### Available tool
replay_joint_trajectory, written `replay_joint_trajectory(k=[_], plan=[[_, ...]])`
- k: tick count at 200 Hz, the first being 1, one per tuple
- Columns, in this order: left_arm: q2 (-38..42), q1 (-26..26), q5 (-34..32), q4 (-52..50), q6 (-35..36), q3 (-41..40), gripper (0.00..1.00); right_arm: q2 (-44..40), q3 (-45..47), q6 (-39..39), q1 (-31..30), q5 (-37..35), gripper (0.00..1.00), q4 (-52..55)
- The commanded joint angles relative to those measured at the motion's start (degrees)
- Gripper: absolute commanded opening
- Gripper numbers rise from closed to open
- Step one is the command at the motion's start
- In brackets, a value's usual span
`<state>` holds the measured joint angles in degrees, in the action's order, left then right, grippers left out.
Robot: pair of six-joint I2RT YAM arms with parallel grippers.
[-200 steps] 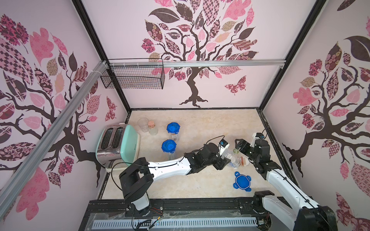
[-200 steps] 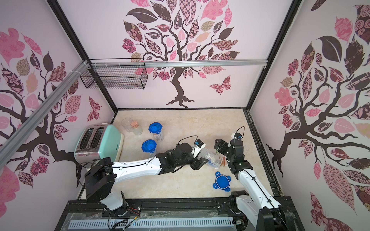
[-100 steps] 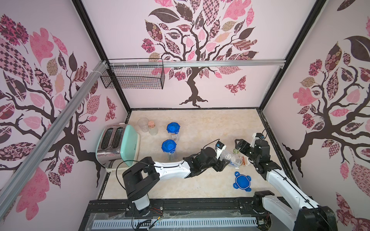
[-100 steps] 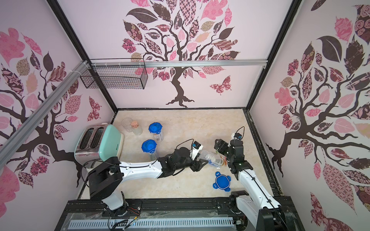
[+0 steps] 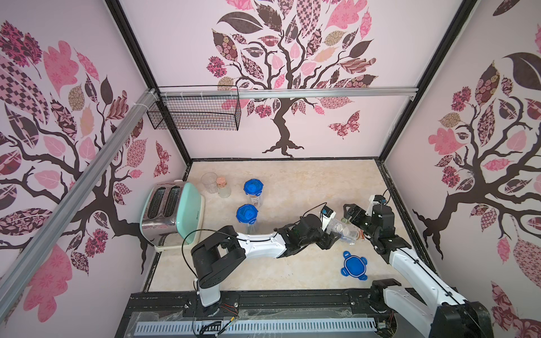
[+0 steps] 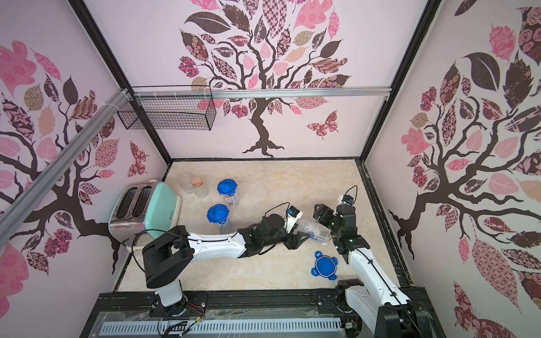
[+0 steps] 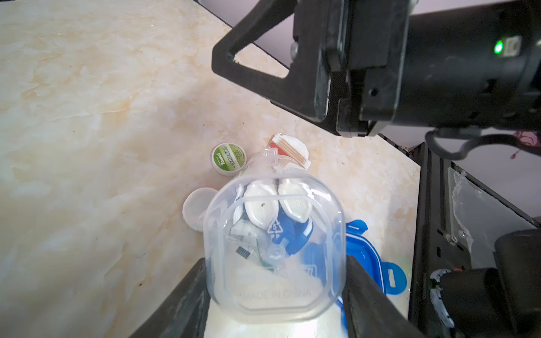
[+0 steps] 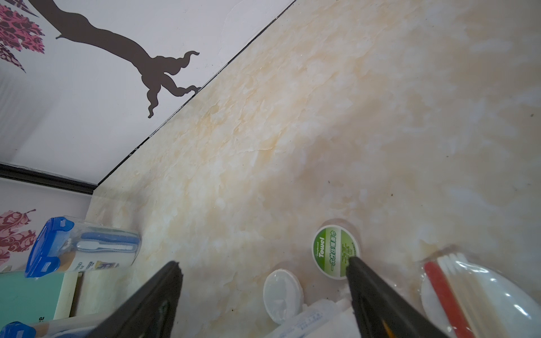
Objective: Take out toiletry kits
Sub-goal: 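Pour the toiletry kits out of the container.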
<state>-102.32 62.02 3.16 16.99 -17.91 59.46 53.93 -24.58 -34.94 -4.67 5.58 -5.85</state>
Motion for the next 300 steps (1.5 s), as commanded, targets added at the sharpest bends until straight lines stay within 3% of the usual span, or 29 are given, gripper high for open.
replay_joint_trajectory(k=[1,167,243,300], plan=[[5.13,-1.01,1.49,-4.18,2.98,-0.76,0.0,-0.14,-0.08,-0.39,0.28,-0.4,0.91,-0.52],[20.58,-1.09,0.04,-6.01,4.69,-11.75,0.0,0.85,-0.08,-0.57,0.35,0.92,0.92,-1.01],[17.21,-1.06,-1.38,3.1,0.61,-16.73,0.0,1.49,0.1,-0.59,0.35,1.35,0.92,-1.41],[7.58,-1.04,0.74,7.96,0.25,-10.51,0.0,1.41,0.03,-0.48,0.31,1.35,0.92,-1.05]])
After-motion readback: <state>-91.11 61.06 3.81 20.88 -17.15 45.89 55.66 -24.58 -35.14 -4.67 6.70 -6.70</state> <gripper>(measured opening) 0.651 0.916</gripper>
